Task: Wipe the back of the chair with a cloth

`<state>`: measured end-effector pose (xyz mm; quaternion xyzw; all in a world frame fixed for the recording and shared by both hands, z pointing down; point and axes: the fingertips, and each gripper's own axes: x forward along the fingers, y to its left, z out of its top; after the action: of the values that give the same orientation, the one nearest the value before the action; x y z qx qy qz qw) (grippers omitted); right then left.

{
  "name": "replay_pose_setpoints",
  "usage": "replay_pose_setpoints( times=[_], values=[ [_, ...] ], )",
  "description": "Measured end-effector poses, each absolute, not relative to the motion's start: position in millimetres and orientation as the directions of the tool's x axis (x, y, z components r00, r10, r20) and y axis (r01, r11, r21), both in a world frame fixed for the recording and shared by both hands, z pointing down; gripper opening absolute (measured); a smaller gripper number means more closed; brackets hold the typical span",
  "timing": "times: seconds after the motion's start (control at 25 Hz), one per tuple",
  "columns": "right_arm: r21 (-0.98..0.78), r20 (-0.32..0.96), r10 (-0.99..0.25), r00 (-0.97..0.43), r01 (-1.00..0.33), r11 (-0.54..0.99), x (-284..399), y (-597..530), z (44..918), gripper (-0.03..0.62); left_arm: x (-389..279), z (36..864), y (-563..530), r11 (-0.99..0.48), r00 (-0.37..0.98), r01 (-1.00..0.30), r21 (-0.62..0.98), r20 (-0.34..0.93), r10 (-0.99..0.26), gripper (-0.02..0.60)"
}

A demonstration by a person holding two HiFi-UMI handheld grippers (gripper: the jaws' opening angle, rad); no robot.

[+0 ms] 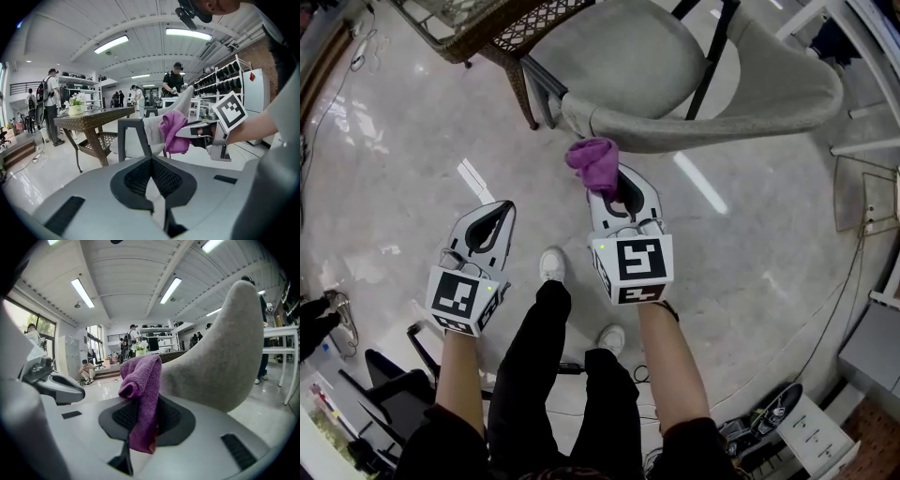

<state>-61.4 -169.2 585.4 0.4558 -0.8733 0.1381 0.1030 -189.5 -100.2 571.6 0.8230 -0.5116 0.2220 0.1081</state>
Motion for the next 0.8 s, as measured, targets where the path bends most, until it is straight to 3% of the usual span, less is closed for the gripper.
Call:
replay_pose_setpoints(
  times=[0.28, 0.8],
  values=[
    [-0.172, 0.309, -0.764, -0.567, -0.823, 0.541, -98, -194, 600, 0.094, -234, 586, -95, -0.385, 0.312, -0.922, -0.046, 0.502, -0.807, 0.009],
    [-0.151, 0.309, -0.848, -0.431, -0.902, 0.404, -5, -194, 600, 0.094, -186, 596, -106, -0.452, 0.377, -0.891, -0.030, 0.503, -0.777, 0.009]
  ],
)
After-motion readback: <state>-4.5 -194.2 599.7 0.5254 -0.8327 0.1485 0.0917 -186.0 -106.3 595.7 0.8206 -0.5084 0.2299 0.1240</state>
